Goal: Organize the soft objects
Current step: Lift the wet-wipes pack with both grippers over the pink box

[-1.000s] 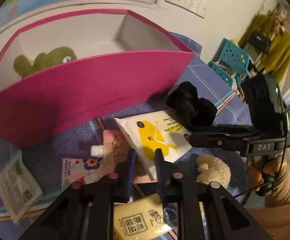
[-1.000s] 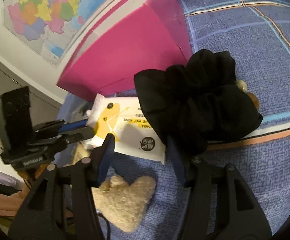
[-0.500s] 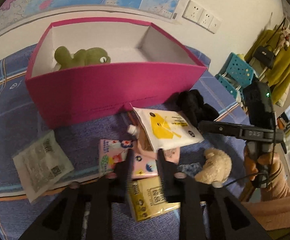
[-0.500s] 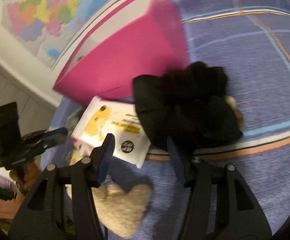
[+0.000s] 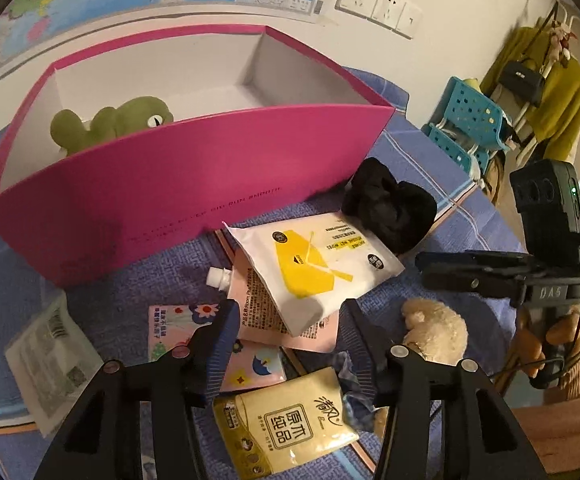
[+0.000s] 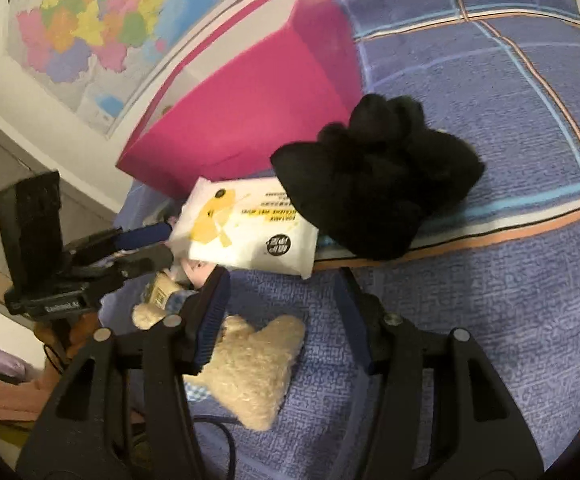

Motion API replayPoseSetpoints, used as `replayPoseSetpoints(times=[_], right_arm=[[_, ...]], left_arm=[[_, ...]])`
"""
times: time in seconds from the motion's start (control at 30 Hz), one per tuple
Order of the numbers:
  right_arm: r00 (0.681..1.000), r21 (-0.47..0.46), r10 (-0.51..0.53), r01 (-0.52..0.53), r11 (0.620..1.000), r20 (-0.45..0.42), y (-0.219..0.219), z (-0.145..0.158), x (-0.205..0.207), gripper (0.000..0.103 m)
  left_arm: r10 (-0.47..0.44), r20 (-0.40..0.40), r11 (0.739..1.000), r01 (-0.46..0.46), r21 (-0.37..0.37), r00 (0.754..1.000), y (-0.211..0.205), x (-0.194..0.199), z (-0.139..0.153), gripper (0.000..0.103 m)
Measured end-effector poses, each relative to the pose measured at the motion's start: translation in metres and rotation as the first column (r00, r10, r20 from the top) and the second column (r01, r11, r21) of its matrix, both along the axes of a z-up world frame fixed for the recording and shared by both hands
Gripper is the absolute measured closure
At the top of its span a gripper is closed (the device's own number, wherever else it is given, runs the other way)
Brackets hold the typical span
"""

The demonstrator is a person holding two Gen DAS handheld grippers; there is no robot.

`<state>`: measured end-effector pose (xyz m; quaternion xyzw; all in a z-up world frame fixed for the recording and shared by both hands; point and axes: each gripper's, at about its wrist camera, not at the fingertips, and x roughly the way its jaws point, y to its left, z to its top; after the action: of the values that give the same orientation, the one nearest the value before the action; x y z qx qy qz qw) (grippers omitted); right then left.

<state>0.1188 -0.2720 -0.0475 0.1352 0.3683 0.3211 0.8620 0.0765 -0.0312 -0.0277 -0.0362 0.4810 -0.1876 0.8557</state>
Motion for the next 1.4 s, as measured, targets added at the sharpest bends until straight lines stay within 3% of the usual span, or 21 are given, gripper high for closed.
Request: replayPoseSetpoints(times=[0.07, 0.13, 0.2, 0.3, 0.63, 1.03, 1.23, 1.4], right_arm=[[1.0, 0.01, 0.001, -0.001, 1.0, -0.015, 0.004, -0.003, 0.008, 0.046], [1.0, 0.015, -0.009, 0.009, 1.0, -0.008, 0.007, -0.004, 0.016, 0.046], [1.0, 0.041, 0.01, -0.009, 0.999, -0.019, 0.012, -0.008, 0.026, 0.048], [0.999, 0.082, 0.028, -0.024, 0.996, -0.038, 0.017, -0.015, 0.034, 0.07], [0.993, 0.033, 0.084, -0.087, 0.996, 0.079, 0.033, 0.002, 0.004, 0.079], [0.947, -0.032, 0.154, -0.151, 0.988, 0.284, 0.054, 0.057, -0.034, 0.08], [0.922, -0.061, 0.141, -0.128, 0.99, 0.361, 0.048, 0.084, -0.028, 0.08], [0.918, -0.071, 0.122, -0.103, 0.992, 0.377, 0.042, 0.102, -0.006, 0.08]], left_arm=[[-0.003, 0.0, 1.0, 0.003, -0.002, 1.0, 0.0, 0.001, 0.0, 0.053], [-0.015, -0.009, 1.0, 0.015, -0.006, 1.0, -0.001, 0.006, -0.001, 0.066], [-0.003, -0.034, 1.0, 0.003, 0.003, 0.999, 0.0, 0.011, -0.005, 0.072], [0.002, -0.057, 1.0, -0.003, -0.023, 0.998, 0.002, 0.016, -0.006, 0.078], [0.022, -0.077, 0.993, -0.03, -0.111, 0.997, 0.025, 0.004, -0.003, 0.078], [0.044, 0.095, 0.991, -0.031, -0.13, 0.995, 0.043, -0.028, 0.059, 0.078], [0.039, 0.175, 0.992, -0.018, -0.125, 0.984, 0.04, -0.01, 0.088, 0.078], [0.037, 0.181, 0.994, -0.017, -0.112, 0.983, 0.033, 0.02, 0.095, 0.078]])
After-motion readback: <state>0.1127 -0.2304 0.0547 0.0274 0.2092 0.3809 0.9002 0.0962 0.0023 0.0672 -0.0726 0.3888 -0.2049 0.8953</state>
